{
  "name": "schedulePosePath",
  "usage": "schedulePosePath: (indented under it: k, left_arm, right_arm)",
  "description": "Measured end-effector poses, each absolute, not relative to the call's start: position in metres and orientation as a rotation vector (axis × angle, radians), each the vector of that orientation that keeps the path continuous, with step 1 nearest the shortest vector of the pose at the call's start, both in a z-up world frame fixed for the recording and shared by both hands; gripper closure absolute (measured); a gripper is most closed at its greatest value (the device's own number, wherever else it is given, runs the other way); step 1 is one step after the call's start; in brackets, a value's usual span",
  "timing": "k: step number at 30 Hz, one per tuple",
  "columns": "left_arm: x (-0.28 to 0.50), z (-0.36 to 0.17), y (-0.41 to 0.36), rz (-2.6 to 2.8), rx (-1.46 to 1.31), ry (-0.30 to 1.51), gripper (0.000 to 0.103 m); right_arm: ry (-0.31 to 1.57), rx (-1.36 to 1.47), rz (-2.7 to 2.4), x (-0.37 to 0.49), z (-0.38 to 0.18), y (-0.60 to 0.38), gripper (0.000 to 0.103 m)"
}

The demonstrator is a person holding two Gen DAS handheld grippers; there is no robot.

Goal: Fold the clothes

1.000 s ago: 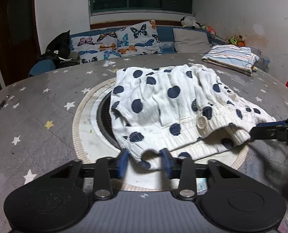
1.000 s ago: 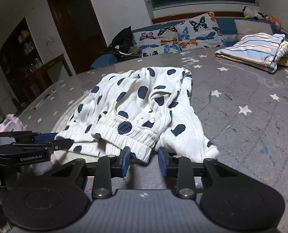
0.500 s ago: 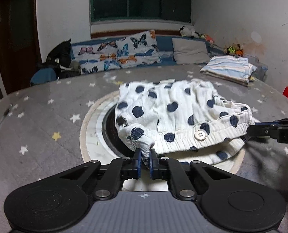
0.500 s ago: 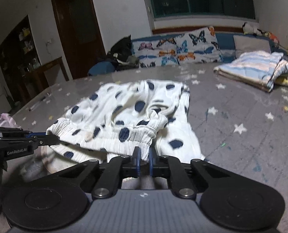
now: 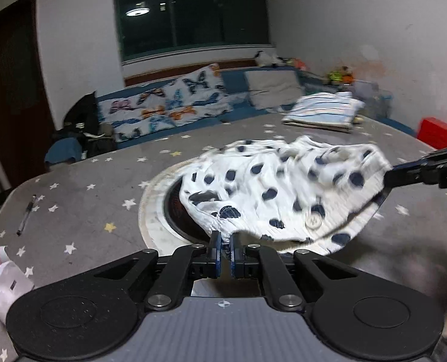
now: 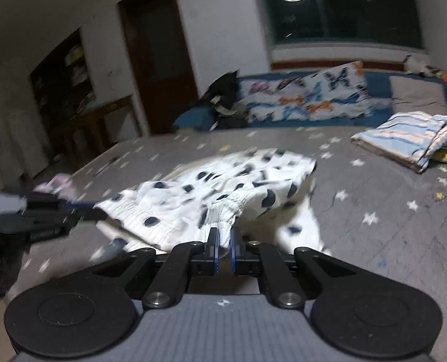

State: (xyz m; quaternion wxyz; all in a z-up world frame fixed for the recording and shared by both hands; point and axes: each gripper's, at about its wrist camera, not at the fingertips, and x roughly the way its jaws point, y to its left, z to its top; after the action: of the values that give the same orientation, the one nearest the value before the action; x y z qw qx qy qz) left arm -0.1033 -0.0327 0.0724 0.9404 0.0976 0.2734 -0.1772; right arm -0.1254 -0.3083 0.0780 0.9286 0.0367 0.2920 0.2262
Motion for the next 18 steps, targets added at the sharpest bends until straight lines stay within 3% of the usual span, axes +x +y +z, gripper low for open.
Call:
schedulePosePath:
  k: [7, 10, 11, 18]
  left_arm:
    - [-0.152, 0.069, -0.023, -0.489, 0.236, 0.619, 0.097]
    - [-0.162, 0.064, -0.020, -0.529, 0.254, 0.655, 0.094]
    - [-0.163, 0.063, -0.018, -0.540, 0.261, 0.662, 0.093]
    - [-0.153, 0.081, -0.007, -0.582, 0.239, 0.616, 0.091]
  right_arm:
    - [0.739, 0.061, 0.616, -0.168, 0.073, -0.312, 0.097]
    - [0.802, 0.058, 0.684, -0.177, 0.068, -0.311, 0.092]
    - [0.806, 0.060, 0.699, -0.180, 0.069, -0.312, 0.085]
    - [0.749, 0.098, 0.642, -0.158, 0.092, -0.340, 0.084]
